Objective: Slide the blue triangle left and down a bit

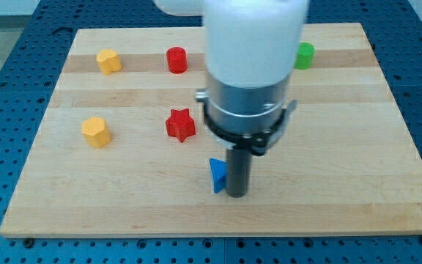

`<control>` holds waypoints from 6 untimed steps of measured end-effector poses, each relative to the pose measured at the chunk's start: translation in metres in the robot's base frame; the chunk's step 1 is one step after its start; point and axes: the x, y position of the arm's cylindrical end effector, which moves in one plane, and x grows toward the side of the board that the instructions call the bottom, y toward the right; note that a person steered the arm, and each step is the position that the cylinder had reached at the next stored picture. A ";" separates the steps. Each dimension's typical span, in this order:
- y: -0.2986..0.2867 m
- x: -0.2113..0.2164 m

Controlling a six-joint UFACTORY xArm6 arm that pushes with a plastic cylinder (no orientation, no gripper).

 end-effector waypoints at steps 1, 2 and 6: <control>0.018 -0.002; 0.040 -0.032; -0.057 -0.015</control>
